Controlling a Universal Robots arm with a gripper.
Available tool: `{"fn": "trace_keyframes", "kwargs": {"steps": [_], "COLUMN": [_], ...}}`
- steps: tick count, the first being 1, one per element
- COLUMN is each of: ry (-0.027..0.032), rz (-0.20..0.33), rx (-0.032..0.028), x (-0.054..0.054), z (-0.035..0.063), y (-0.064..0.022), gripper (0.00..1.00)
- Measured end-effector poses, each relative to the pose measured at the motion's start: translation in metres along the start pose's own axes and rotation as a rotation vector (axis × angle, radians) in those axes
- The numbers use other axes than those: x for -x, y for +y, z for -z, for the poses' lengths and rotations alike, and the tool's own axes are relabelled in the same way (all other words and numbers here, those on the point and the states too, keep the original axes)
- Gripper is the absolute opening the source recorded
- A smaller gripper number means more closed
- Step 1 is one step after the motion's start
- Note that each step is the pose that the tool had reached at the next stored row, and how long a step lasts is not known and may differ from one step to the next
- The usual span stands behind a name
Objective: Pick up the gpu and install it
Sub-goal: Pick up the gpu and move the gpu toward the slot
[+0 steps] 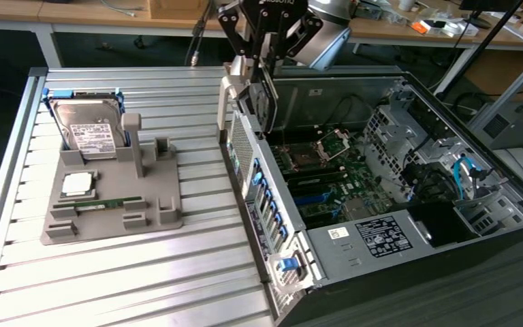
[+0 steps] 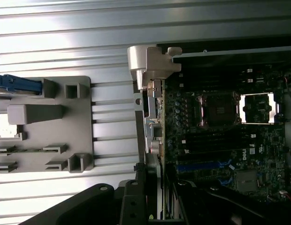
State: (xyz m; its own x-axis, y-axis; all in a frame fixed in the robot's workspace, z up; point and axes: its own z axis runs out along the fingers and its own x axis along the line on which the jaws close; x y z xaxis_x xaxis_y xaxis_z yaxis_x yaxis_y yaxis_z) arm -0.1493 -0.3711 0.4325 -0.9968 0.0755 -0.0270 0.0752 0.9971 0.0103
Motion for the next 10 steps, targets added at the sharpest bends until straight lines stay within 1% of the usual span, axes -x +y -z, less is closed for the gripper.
{"fn": "trace_keyframes", "kwargs": {"steps": [10], "ry": [0.0], "rz": [0.0], "rx": [0.0], "x": [0.0047], "z": [-0.0002], "y": [0.0002], "gripper": [0.27]}}
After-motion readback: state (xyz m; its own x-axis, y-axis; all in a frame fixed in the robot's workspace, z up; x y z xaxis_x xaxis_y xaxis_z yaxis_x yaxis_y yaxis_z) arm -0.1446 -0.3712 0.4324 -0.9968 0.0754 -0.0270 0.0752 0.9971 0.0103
